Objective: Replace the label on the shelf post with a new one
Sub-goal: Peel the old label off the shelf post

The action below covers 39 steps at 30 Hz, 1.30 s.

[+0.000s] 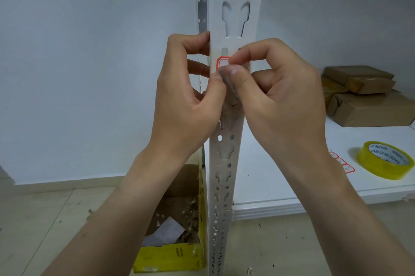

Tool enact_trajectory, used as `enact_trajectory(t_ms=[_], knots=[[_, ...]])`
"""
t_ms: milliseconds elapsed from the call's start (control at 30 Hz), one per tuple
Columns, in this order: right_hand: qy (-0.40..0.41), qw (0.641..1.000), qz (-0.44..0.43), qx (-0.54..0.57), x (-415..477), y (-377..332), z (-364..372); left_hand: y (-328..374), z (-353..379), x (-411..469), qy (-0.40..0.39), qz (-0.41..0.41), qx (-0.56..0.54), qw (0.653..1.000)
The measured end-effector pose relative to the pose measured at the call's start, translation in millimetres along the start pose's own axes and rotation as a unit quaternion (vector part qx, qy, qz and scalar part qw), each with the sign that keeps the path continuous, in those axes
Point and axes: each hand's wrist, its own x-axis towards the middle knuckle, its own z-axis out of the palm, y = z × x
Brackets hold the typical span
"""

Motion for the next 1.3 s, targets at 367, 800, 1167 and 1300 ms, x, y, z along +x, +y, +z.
enact_trajectory(t_ms=[367,800,1167,1300], knots=[[-0.005,1.0,0.01,0.021,-0.2,-1.3,0.9,-1.0,-0.3,0.5,-0.001,0.003,0.006,1.0],[-0.004,0.999,0.017,0.04,-1.1,-2.1,0.8,0.5,-0.3,0.9,0.003,0.003,0.008,1.0],[-0.004,0.999,-0.036,-0.027,0.5,-1.9,-3.1,-5.0,-2.9,2.9,-0.015,0.002,-0.022,1.0],[0.007,0.999,-0.031,-0.031,1.4,0.8,4.0,-6.6,-2.8,3.5,-0.019,0.001,-0.027,0.999]])
